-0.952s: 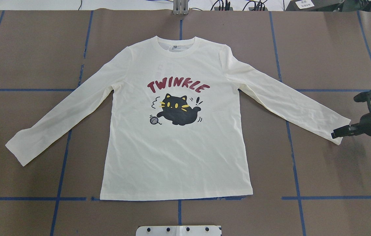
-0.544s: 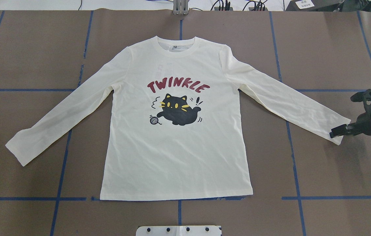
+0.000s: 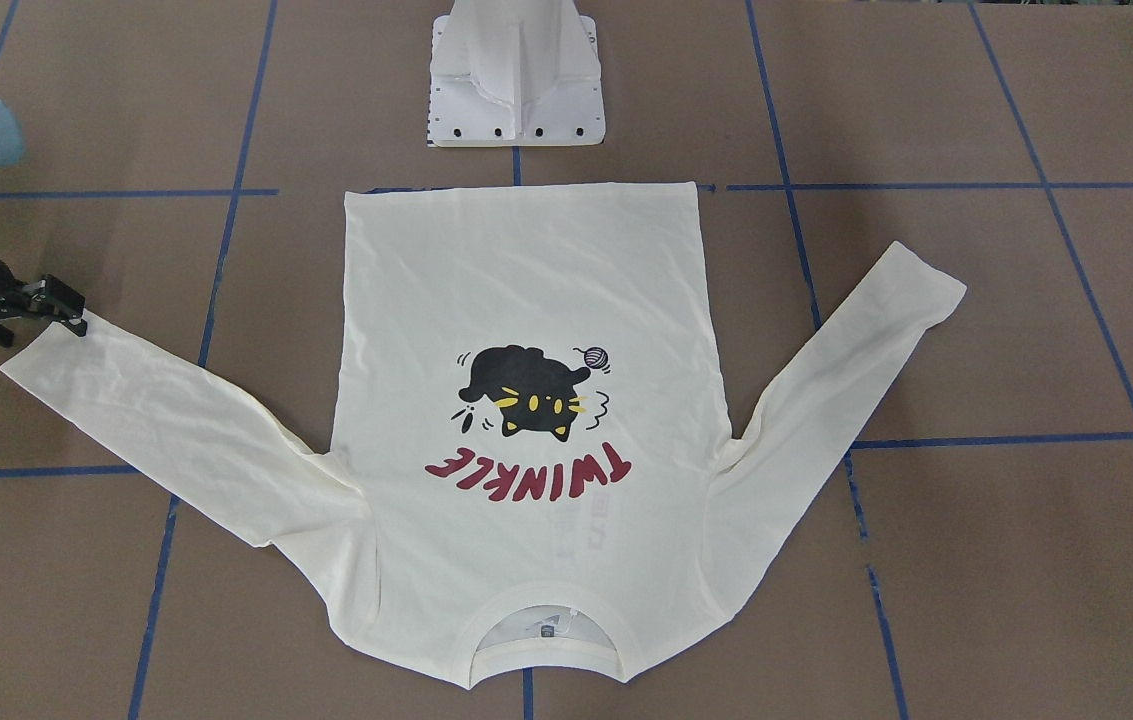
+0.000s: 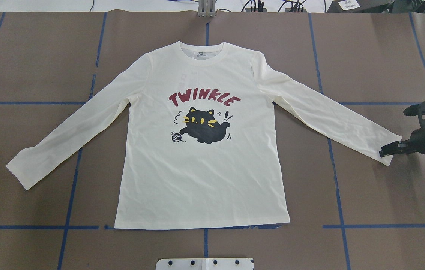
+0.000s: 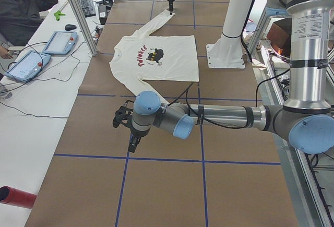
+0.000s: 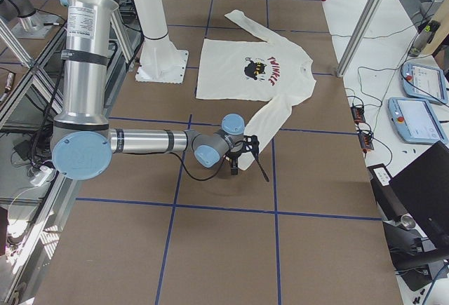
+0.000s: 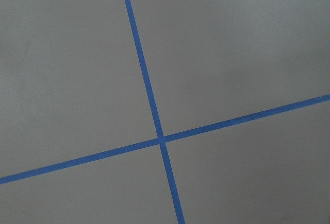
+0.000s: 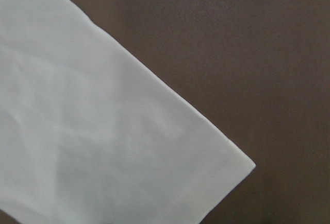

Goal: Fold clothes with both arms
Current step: 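Lower the right gripper onto the cuff of the sleeve nearest it and grasp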

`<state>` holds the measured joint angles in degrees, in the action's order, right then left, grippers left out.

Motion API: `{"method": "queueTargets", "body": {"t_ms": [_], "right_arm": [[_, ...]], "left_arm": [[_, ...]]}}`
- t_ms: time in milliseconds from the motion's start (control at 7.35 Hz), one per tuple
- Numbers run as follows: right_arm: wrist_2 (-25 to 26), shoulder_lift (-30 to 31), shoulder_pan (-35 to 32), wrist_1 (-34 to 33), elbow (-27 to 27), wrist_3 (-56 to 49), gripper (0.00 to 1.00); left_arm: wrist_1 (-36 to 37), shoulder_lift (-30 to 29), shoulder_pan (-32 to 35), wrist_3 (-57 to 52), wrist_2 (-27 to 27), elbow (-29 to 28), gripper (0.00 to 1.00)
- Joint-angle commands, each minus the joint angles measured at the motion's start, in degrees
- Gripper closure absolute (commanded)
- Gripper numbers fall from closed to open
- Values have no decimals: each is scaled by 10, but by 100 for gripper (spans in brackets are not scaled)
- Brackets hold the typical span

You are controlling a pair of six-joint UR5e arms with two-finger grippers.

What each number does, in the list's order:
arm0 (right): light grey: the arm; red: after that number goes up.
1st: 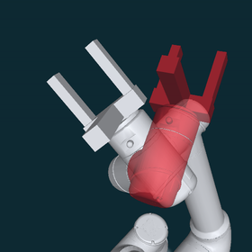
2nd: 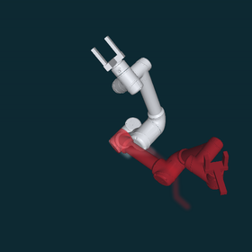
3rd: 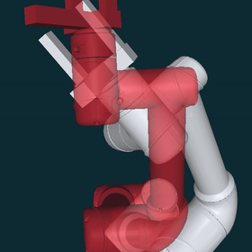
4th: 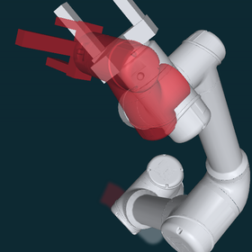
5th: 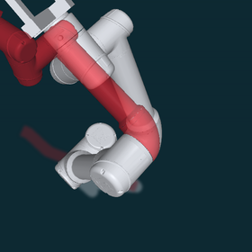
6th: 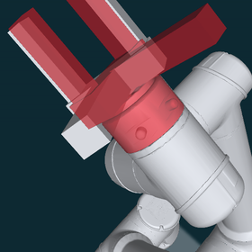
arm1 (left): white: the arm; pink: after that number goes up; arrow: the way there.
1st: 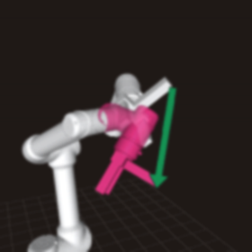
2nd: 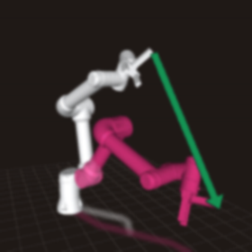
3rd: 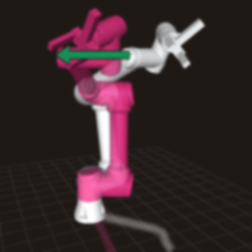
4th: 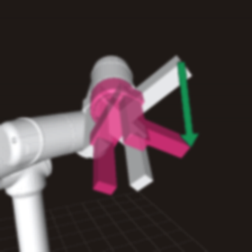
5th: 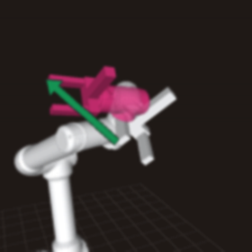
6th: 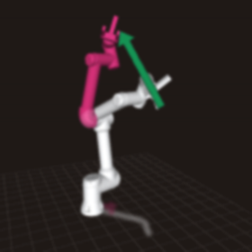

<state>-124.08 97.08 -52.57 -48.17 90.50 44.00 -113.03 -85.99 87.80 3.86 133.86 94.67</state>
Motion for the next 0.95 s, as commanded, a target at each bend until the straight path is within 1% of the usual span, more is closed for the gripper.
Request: {"method": "queueTargets", "body": {"t_ms": [0, 272, 544, 680, 816], "right_arm": [[-1, 4, -5, -1, 6, -1, 0], [0, 4, -5, -1, 6, 0, 0], [1, 3, -4, -5, 4, 0, 8], [1, 2, -4, -12, 6, 0, 28], [1, 1, -4, -13, 6, 0, 52]], "left_arm": [[0, 0, 1, 0, 0, -1, 0], [0, 0, 0, 0, 0, -1, 0], [0, 0, 0, 0, 0, -1, 0], [0, 0, 0, 0, 0, -1, 0], [0, 0, 0, 0, 0, -1, 0]]}}
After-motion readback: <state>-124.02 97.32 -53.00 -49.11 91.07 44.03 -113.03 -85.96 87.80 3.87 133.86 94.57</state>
